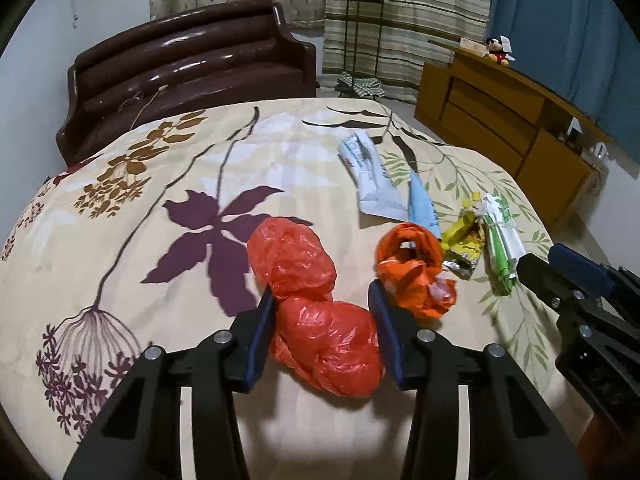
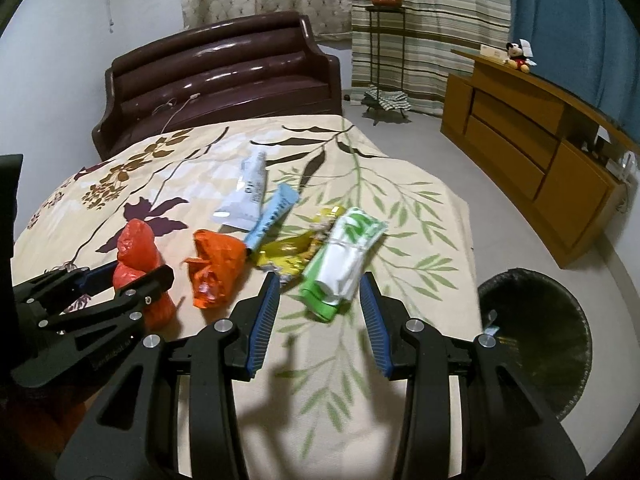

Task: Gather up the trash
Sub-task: 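Grasp the orange plastic bag with the right tool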

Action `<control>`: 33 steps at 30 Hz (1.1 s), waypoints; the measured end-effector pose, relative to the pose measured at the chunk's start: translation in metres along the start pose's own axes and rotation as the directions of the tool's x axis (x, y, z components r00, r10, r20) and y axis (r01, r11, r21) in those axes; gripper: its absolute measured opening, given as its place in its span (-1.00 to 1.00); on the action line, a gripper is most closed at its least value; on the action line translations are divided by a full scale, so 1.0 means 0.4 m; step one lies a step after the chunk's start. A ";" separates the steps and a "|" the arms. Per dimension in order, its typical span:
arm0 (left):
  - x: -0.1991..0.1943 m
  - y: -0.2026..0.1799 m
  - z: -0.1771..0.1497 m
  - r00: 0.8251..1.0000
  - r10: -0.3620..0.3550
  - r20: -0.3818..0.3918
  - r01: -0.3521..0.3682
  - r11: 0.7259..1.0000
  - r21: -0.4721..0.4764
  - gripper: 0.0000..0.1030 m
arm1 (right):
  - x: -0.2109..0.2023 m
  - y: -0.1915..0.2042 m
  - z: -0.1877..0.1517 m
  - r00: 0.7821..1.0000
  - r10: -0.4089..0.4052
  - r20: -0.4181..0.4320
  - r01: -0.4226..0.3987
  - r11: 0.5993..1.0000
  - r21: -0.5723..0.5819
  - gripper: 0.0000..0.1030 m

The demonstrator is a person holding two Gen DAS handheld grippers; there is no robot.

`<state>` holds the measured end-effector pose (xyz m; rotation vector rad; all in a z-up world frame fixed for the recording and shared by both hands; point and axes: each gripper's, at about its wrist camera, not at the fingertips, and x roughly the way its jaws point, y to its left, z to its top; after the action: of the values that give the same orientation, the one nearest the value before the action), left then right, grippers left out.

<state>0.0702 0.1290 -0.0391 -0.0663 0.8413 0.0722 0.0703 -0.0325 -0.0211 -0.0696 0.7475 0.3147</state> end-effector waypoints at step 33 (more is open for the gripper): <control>-0.029 0.261 -0.014 0.994 0.107 0.012 -0.105 0.986 -0.129 -0.11 | 0.114 0.201 0.025 0.995 0.051 -0.083 -0.062 0.990 -0.130 -0.32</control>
<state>0.0489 0.2318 -0.0374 -0.1416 0.8206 0.2266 0.0836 0.0572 -0.0407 -0.1877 0.8077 0.4176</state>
